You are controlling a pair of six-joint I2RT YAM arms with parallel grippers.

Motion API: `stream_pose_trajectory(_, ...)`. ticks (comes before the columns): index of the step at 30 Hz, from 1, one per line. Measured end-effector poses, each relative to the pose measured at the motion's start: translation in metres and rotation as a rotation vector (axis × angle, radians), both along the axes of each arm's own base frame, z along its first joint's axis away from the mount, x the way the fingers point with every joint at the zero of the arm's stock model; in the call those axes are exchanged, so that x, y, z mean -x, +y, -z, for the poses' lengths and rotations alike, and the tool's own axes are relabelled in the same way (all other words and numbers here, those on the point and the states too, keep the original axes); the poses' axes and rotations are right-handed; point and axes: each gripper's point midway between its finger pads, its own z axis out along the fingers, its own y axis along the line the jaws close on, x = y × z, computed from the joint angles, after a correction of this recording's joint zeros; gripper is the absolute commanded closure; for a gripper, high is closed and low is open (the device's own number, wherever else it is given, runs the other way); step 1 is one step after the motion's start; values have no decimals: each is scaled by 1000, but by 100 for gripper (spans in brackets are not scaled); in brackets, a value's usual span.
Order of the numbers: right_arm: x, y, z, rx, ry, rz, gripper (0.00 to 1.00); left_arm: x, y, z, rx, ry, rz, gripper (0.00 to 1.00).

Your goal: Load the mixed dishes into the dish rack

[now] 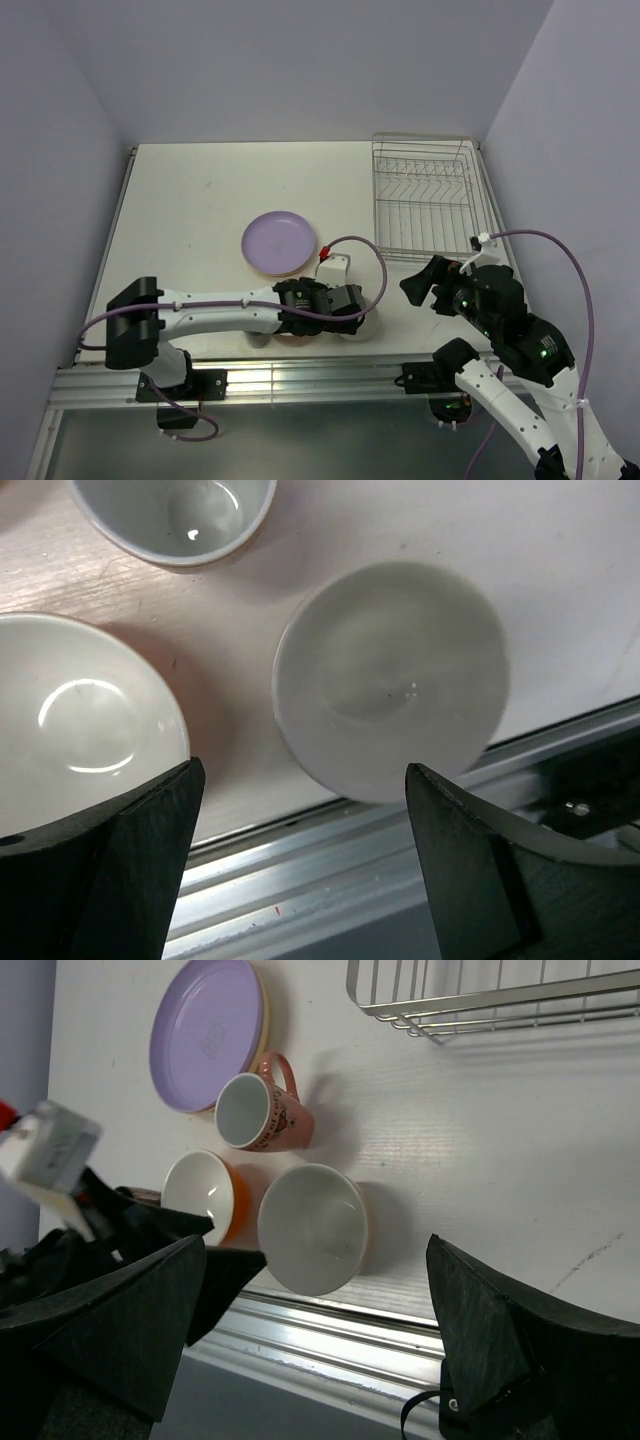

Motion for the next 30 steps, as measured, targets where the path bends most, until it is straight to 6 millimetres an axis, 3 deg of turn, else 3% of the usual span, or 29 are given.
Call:
stream_pose_trajectory(5, 1, 0, -4, -5, -9, 0, 2, -14, 0, 26, -57, 41, 1, 14)
stream_pose_trajectory(12, 2, -1, -3, -1, -5, -1, 2, -33, -5, 30, -22, 70, -12, 31)
stream_pose_trajectory(17, 2, -1, -3, -1, -5, -1, 2, -33, -10, 54, -54, 113, 11, 38)
stream_pose_trajectory(20, 2, -1, -3, 0, -5, -1, 2, -32, -11, 70, -80, 143, 25, 48)
stream_pose_trajectory(23, 2, -1, -3, 1, -5, -1, 2, -31, -12, 79, -91, 161, 32, 77)
stream_pose_trajectory(24, 2, -1, -3, 1, -5, -1, 2, -31, -12, 79, -92, 164, 35, 99)
stream_pose_trajectory(30, 3, 0, -3, -5, -4, -9, 2, -36, -15, 69, -70, 146, 44, 100)
